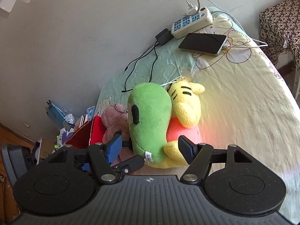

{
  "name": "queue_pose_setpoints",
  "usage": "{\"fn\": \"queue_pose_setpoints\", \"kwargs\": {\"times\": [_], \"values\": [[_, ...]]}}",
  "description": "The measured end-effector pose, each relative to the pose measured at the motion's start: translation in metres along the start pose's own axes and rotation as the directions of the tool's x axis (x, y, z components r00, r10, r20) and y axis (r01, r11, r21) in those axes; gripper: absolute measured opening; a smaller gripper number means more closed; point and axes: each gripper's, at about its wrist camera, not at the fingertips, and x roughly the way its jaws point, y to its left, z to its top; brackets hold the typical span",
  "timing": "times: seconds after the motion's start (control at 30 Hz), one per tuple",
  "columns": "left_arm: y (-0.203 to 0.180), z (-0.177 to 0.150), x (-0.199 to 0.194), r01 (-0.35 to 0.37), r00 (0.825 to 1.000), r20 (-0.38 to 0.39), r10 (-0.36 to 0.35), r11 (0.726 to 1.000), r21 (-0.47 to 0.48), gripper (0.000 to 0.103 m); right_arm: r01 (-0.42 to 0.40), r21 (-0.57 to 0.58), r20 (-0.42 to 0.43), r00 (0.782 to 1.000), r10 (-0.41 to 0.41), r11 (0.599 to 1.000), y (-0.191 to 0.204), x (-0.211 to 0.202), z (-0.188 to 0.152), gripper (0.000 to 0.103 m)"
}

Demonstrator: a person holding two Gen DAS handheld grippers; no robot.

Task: Organize objects
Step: 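Close the right gripper on the green bean-shaped plush, then lift the green plush with the right gripper and carry it over the red box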

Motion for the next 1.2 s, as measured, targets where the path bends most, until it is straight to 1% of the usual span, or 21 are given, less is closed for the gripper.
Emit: {"fn": "queue_pose_setpoints", "kwargs": {"times": [0.07, 0.17, 0.23, 0.33, 0.4, 0.47, 0.53, 0.6, 0.67, 0.7, 0.73, 0.8, 0.9, 1.0, 1.1, 1.2], "values": [[-0.003, 0.002, 0.003, 0.006, 1.0, 0.003, -0.006, 1.0, 0.012, 0.102, -0.018, 0.016, -0.008, 1.0, 0.018, 1.0, -0.002, 0.005, 0.006, 0.07], [-0.002, 0.008, 0.009, 0.047, 0.999, 0.004, -0.047, 0.999, 0.003, 0.102, -0.035, 0.021, -0.023, 0.999, 0.036, 0.999, -0.003, 0.014, 0.012, 0.07], [-0.002, 0.011, 0.015, 0.047, 0.999, 0.007, -0.047, 0.999, 0.008, 0.102, -0.041, 0.017, -0.033, 0.999, 0.042, 0.999, -0.003, 0.019, 0.014, 0.07], [-0.004, 0.015, 0.024, 0.066, 0.998, 0.0, -0.066, 0.998, 0.017, 0.102, -0.057, 0.027, -0.054, 0.997, 0.058, 0.998, -0.003, 0.029, 0.017, 0.07], [-0.003, 0.017, 0.027, 0.079, 0.997, 0.005, -0.079, 0.997, 0.004, 0.096, -0.057, 0.026, -0.062, 0.996, 0.059, 0.998, -0.003, 0.036, 0.019, 0.07], [-0.004, 0.02, 0.032, 0.093, 0.996, 0.005, -0.093, 0.996, -0.006, 0.086, -0.056, 0.027, -0.071, 0.996, 0.058, 0.998, -0.004, 0.043, 0.021, 0.07], [-0.004, 0.023, 0.035, 0.103, 0.995, 0.003, -0.103, 0.994, -0.019, 0.083, -0.065, 0.043, -0.081, 0.994, 0.068, 0.997, -0.007, 0.051, 0.023, 0.07], [-0.004, 0.025, 0.037, 0.118, 0.993, 0.008, -0.118, 0.993, -0.018, 0.078, -0.074, 0.059, -0.091, 0.993, 0.079, 0.996, -0.009, 0.057, 0.025, 0.069], [-0.006, 0.027, 0.038, 0.148, 0.989, 0.0, -0.148, 0.989, -0.013, 0.064, -0.074, 0.065, -0.096, 0.992, 0.08, 0.995, -0.01, 0.062, 0.025, 0.069], [-0.007, 0.027, 0.039, 0.155, 0.988, -0.006, -0.155, 0.988, -0.009, 0.062, -0.072, 0.066, -0.099, 0.992, 0.078, 0.995, -0.01, 0.063, 0.025, 0.069], [-0.009, 0.028, 0.04, 0.146, 0.989, -0.007, -0.146, 0.989, -0.004, 0.062, -0.07, 0.066, -0.1, 0.992, 0.076, 0.995, -0.01, 0.064, 0.025, 0.068], [-0.01, 0.027, 0.042, 0.13, 0.992, -0.001, -0.13, 0.992, 0.001, 0.061, -0.065, 0.054, -0.097, 0.993, 0.07, 0.996, -0.01, 0.064, 0.025, 0.06], [-0.009, 0.027, 0.041, 0.137, 0.991, 0.004, -0.137, 0.991, -0.004, 0.059, -0.069, 0.058, -0.097, 0.993, 0.074, 0.996, -0.011, 0.063, 0.026, 0.056], [-0.012, 0.026, 0.036, 0.134, 0.991, 0.013, -0.134, 0.991, 0.01, 0.058, -0.072, 0.048, -0.086, 0.993, 0.076, 0.996, -0.008, 0.059, 0.025, 0.054], [-0.015, 0.023, 0.024, 0.13, 0.991, 0.04, -0.131, 0.991, 0.023, 0.058, -0.081, 0.027, -0.063, 0.995, 0.083, 0.996, 0.0, 0.049, 0.022, 0.054], [-0.015, 0.02, 0.007, 0.131, 0.988, 0.073, -0.134, 0.991, 0.034, 0.058, -0.094, -0.024, -0.036, 0.995, 0.093, 0.995, 0.013, 0.035, 0.017, 0.054]]}}
